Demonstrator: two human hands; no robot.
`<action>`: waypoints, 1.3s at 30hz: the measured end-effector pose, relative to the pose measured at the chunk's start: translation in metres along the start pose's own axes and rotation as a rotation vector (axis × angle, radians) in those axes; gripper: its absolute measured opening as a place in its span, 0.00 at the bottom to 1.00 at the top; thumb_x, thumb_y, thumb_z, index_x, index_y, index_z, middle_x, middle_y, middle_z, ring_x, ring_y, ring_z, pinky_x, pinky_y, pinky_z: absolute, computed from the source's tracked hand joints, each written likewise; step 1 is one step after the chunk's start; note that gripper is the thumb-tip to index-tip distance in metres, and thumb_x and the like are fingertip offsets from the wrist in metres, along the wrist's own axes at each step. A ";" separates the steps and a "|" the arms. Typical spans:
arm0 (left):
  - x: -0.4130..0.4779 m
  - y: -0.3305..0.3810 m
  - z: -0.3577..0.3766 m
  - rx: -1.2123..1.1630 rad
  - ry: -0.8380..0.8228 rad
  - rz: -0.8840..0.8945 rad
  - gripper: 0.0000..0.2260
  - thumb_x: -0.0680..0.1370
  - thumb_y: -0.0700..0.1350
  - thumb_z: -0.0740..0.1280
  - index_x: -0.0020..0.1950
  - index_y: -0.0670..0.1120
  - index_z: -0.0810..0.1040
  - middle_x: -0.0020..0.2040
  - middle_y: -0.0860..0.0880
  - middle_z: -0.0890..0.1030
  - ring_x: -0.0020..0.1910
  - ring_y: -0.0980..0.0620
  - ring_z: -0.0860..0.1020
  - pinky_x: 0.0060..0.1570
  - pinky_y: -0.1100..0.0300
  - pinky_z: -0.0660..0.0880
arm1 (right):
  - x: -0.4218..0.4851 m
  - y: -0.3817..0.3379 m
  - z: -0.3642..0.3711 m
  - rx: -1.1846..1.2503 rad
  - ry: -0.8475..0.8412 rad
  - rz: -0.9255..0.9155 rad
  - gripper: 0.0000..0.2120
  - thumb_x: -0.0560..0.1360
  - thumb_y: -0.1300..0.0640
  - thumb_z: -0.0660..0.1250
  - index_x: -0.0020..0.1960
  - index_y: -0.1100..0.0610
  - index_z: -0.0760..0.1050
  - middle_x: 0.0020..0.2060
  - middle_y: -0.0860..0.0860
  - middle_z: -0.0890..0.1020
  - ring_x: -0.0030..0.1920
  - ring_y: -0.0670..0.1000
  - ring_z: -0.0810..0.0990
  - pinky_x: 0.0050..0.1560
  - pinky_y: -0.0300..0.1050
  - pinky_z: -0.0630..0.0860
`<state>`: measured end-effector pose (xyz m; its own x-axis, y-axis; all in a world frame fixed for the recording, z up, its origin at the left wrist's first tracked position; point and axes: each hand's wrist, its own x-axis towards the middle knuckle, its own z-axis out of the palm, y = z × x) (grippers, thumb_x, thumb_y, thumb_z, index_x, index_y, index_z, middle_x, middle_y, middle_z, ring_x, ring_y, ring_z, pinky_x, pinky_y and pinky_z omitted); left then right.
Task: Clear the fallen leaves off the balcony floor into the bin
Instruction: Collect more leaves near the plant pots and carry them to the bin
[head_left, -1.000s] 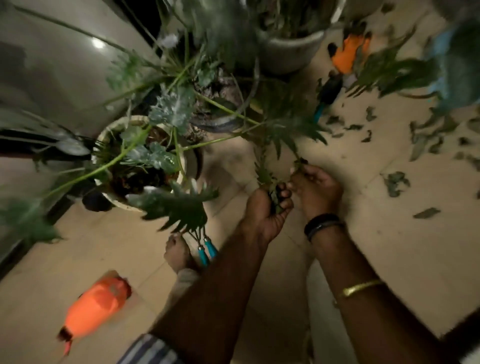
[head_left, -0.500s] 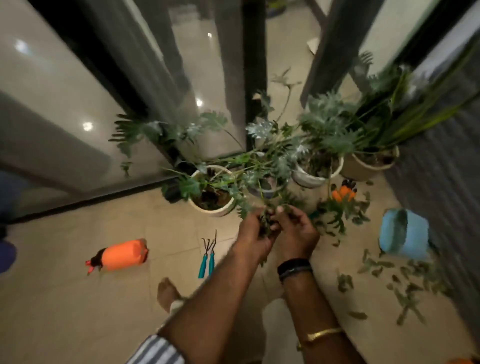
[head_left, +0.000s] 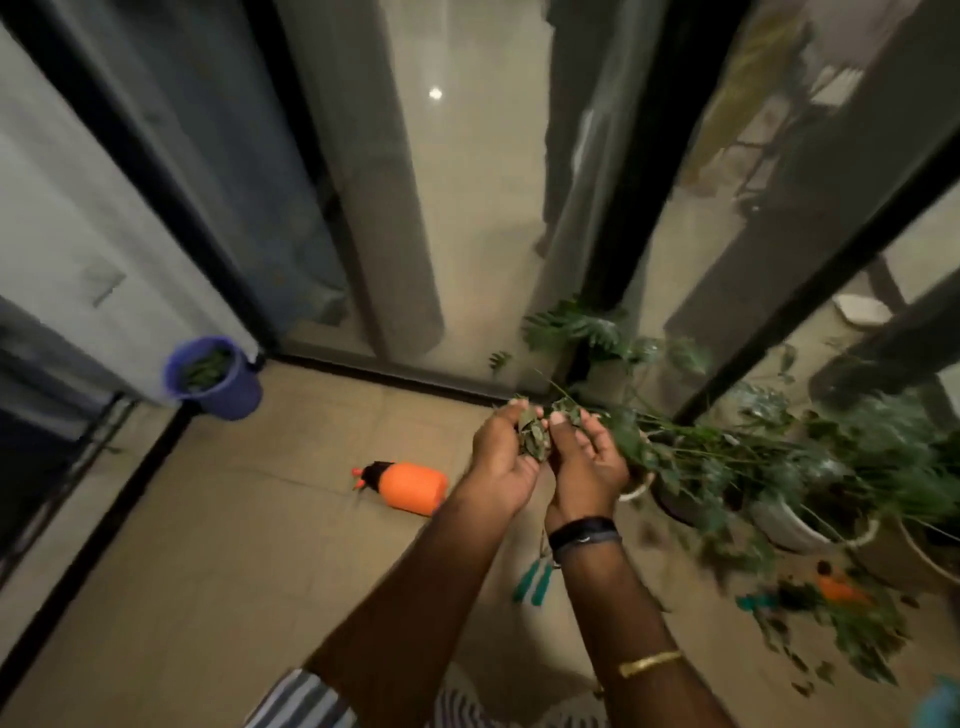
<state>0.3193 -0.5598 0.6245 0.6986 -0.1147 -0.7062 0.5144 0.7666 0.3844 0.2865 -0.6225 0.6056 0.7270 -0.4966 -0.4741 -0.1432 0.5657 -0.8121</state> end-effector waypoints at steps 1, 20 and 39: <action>-0.006 0.027 -0.014 -0.017 0.008 0.032 0.11 0.83 0.38 0.59 0.41 0.42 0.73 0.35 0.45 0.75 0.29 0.51 0.77 0.29 0.61 0.78 | -0.014 0.012 0.025 0.006 -0.027 0.015 0.16 0.73 0.68 0.73 0.60 0.61 0.77 0.46 0.56 0.86 0.49 0.55 0.84 0.51 0.49 0.82; -0.004 0.388 -0.199 -0.389 0.236 0.523 0.10 0.84 0.42 0.56 0.45 0.43 0.72 0.42 0.44 0.76 0.41 0.49 0.76 0.45 0.55 0.75 | -0.116 0.191 0.390 -0.214 -0.548 0.176 0.14 0.73 0.67 0.73 0.59 0.64 0.78 0.39 0.53 0.85 0.40 0.50 0.84 0.52 0.56 0.81; 0.118 0.657 -0.391 -0.349 0.475 0.349 0.08 0.83 0.39 0.59 0.49 0.41 0.77 0.41 0.44 0.83 0.44 0.47 0.80 0.49 0.52 0.77 | -0.121 0.426 0.641 -0.507 -0.458 0.333 0.11 0.74 0.65 0.72 0.56 0.60 0.81 0.43 0.57 0.84 0.44 0.55 0.82 0.50 0.55 0.82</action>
<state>0.5454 0.1771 0.5610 0.4596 0.4044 -0.7907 0.0526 0.8764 0.4788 0.5680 0.1004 0.5346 0.7818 0.0334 -0.6226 -0.6144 0.2112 -0.7602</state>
